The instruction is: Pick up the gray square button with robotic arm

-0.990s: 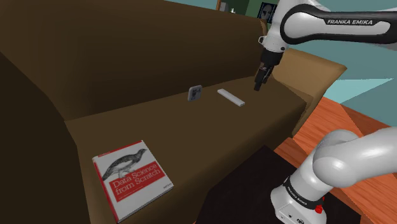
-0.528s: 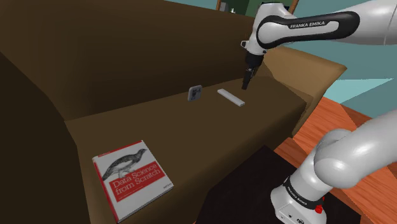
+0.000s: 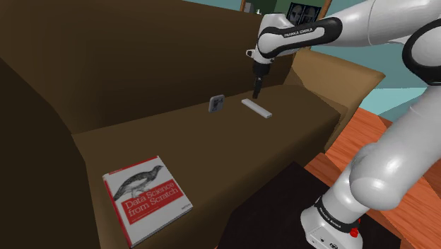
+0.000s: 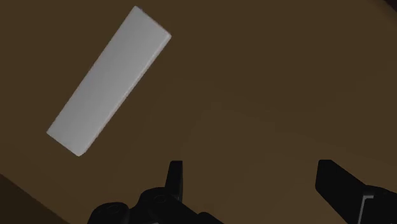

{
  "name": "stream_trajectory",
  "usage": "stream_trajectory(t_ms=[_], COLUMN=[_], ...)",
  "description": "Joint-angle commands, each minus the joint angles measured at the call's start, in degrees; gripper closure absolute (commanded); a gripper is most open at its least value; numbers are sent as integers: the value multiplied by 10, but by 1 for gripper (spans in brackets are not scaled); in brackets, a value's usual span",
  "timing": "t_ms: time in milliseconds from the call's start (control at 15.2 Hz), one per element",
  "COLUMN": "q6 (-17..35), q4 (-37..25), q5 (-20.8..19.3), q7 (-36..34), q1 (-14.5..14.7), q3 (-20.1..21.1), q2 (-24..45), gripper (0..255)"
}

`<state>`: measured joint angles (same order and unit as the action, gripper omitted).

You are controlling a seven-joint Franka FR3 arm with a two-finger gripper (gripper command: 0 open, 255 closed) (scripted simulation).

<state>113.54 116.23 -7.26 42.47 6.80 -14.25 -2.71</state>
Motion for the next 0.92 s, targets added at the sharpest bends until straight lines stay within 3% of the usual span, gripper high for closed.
stream_trajectory(t_ms=[0, 726, 858], q6=[7, 2, 16], q4=[-42, -287, -278], q5=[12, 52, 52], q7=[38, 202, 201], q1=[3, -6, -7], q3=[0, 36, 37], q2=[49, 293, 298], gripper=[0, 0, 0])
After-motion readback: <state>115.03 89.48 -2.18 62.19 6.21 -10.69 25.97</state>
